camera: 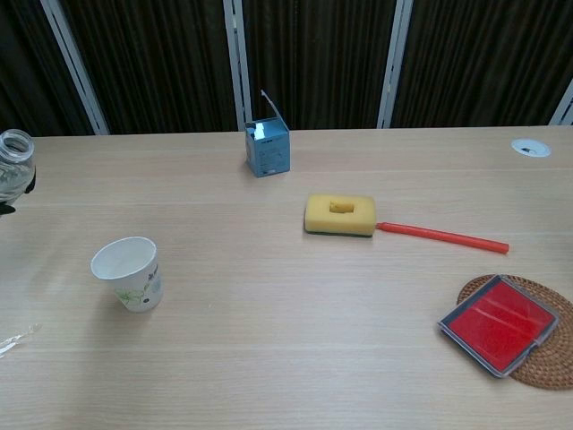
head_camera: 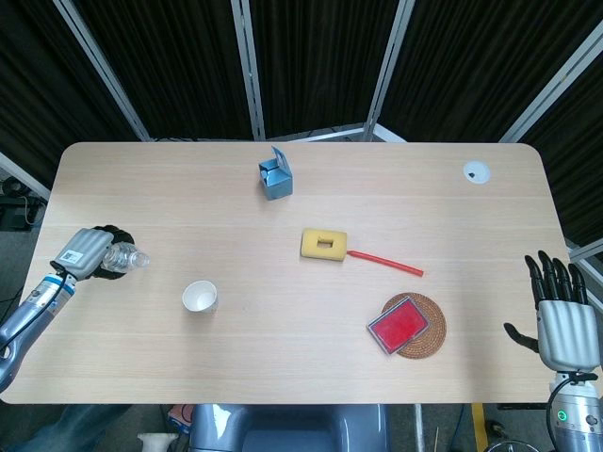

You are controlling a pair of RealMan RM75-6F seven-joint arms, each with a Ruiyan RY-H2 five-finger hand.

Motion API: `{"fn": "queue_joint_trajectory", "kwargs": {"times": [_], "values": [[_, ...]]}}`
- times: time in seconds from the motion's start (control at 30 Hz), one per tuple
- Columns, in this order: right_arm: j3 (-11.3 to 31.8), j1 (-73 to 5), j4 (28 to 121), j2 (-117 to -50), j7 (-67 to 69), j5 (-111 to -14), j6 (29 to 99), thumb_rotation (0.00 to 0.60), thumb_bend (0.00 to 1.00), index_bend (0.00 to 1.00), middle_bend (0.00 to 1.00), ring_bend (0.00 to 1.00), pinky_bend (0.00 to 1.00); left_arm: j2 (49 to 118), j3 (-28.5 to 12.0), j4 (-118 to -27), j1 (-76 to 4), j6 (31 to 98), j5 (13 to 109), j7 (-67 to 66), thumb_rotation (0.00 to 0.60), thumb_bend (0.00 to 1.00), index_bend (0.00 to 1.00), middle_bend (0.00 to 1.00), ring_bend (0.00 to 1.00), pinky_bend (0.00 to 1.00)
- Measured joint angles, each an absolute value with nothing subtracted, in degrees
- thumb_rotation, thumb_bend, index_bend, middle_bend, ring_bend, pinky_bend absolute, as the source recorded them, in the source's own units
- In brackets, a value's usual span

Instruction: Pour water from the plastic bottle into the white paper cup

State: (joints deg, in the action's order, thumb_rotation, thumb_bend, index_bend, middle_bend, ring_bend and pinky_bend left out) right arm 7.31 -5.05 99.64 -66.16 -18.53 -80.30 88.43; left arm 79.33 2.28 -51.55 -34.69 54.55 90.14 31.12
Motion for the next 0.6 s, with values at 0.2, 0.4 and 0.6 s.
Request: {"fn": "queue_joint_trajectory", "kwargs": {"times": [0.2,0.4,0.6], "values": [[7.5,-5.0,99.6,-66.2,-18.9,-79.6,88.2,0.6,0.0,0.0,0.0,0.0,0.0,81.0,1.6,-51.7,-36.2,53.1,89.7,23.6,0.6,0.53,0.62,0.43,0.29,0.35],[7.9,-5.1,99.3,-66.2,-18.9,-78.6,87.9,0.6,0.0,0.0,0.0,0.0,0.0,82.9,1.1,-51.6,-37.9,52.0,89.7,16.2,0.6,0.53,0.62,0.43,0.29,0.35],[8.1,-5.0,99.2,-66.1,-18.7,-78.2,88.0,0.6,0.0,0.0,0.0,0.0,0.0,84.8,1.0,-51.3,-39.0,51.3,89.9,10.0,0.6,0.54,0.62,0.43,0.29,0.35]]}}
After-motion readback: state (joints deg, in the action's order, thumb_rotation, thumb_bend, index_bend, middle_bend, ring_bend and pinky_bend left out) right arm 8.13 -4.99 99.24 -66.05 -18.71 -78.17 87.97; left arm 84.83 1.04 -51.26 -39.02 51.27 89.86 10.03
